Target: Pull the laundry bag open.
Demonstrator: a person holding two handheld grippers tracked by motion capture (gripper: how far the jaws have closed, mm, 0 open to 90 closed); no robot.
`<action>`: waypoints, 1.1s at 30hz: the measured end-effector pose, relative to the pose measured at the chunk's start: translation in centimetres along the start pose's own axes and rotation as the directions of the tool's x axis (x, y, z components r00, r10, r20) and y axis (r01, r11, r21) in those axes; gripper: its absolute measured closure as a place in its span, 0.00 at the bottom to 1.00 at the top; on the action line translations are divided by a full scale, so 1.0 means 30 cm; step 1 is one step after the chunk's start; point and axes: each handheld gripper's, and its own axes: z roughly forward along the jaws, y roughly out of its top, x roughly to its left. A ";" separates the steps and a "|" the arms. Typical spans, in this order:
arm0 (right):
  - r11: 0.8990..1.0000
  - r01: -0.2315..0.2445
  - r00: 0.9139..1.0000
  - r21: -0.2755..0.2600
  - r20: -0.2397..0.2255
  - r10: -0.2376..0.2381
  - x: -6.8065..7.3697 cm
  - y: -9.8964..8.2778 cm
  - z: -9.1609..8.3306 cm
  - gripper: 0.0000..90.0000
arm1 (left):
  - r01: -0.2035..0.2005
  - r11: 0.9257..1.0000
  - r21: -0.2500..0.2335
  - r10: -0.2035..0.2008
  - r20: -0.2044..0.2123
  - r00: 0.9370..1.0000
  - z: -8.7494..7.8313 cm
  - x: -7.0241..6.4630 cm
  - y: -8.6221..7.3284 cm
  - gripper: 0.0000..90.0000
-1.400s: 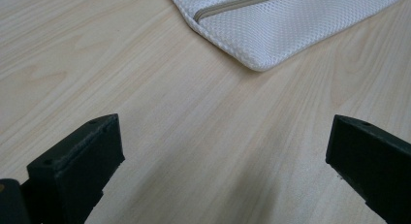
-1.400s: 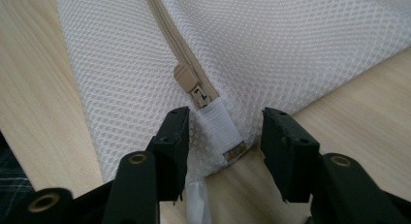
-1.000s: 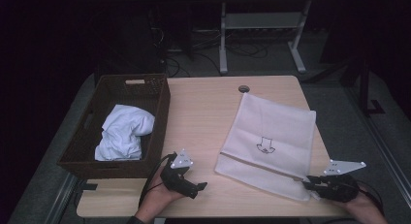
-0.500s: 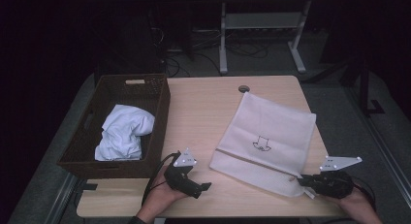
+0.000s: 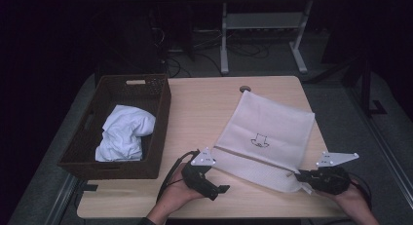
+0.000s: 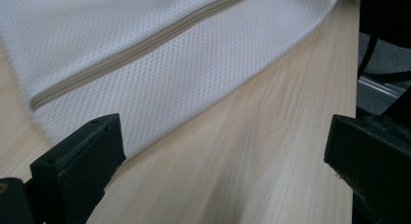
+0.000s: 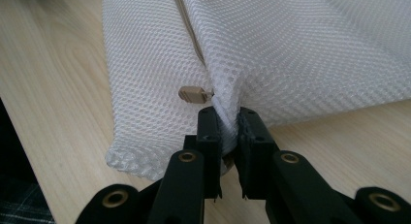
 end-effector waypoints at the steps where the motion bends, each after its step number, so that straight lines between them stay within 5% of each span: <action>1: 1.000 0.003 1.000 0.001 0.000 -0.003 0.006 0.007 0.005 0.89 | -0.004 1.000 -0.007 0.004 0.005 1.000 0.006 -0.002 0.009 0.04; 15: 1.000 -0.003 1.000 -0.024 -0.014 0.003 0.022 0.032 0.020 0.89 | -0.052 0.998 -0.030 0.054 0.075 0.996 0.143 -0.038 0.131 0.07; 26: 0.999 -0.008 1.000 -0.038 -0.019 0.008 0.031 0.030 0.019 0.89 | -0.112 0.994 -0.017 0.113 0.140 0.984 0.247 -0.103 0.189 0.09; 33: 0.999 -0.008 1.000 -0.047 -0.027 0.007 0.043 0.033 0.017 0.89 | -0.123 0.992 -0.019 0.124 0.166 0.978 0.293 -0.130 0.221 0.22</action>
